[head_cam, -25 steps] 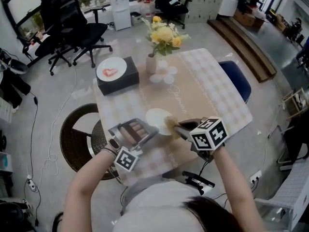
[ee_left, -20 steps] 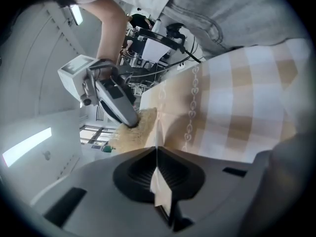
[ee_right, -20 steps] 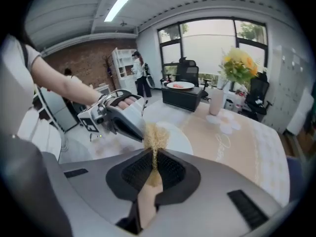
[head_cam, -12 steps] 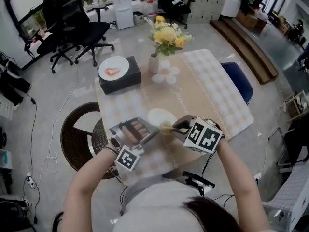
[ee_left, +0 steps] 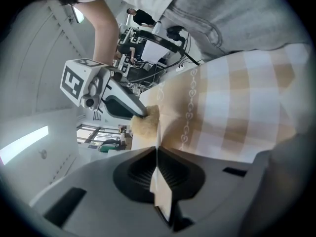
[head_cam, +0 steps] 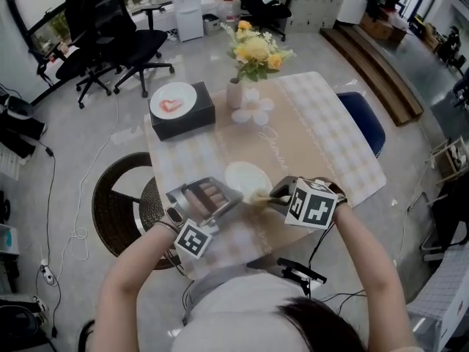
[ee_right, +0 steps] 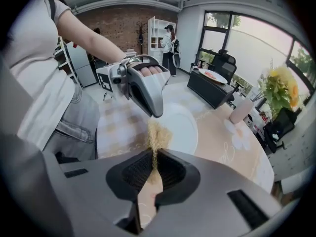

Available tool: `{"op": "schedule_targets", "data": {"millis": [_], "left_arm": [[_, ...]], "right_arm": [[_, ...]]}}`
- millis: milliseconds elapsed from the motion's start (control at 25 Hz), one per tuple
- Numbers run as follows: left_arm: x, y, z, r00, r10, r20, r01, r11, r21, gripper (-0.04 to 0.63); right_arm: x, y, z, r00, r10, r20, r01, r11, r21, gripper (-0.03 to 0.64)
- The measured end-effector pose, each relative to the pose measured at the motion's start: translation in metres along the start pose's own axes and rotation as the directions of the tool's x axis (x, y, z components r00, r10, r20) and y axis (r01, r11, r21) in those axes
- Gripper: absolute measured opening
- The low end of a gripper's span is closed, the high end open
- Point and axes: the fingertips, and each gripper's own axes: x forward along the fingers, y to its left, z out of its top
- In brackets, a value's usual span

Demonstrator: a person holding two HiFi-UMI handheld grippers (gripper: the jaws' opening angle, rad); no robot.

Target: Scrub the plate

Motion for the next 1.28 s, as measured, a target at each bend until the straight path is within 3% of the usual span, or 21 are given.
{"op": "schedule_targets", "data": {"millis": [320, 1000, 1280], "left_arm": [[0.000, 0.001, 0.003, 1.000, 0.008, -0.001, -0.008, 1.000, 0.016, 0.018], [0.001, 0.005, 0.005, 1.000, 0.015, -0.005, -0.015, 0.999, 0.029, 0.018], [0.000, -0.001, 0.006, 1.000, -0.008, -0.003, 0.008, 0.997, 0.077, 0.020]], "right_arm": [[-0.006, 0.000, -0.023, 0.993, -0.020, -0.113, 0.015, 0.999, -0.046, 0.034], [-0.007, -0.027, 0.042, 0.991, -0.125, 0.056, 0.127, 0.991, -0.033, 0.035], [0.007, -0.024, 0.036, 0.989, -0.127, 0.071, 0.129, 0.992, -0.012, 0.034]]}}
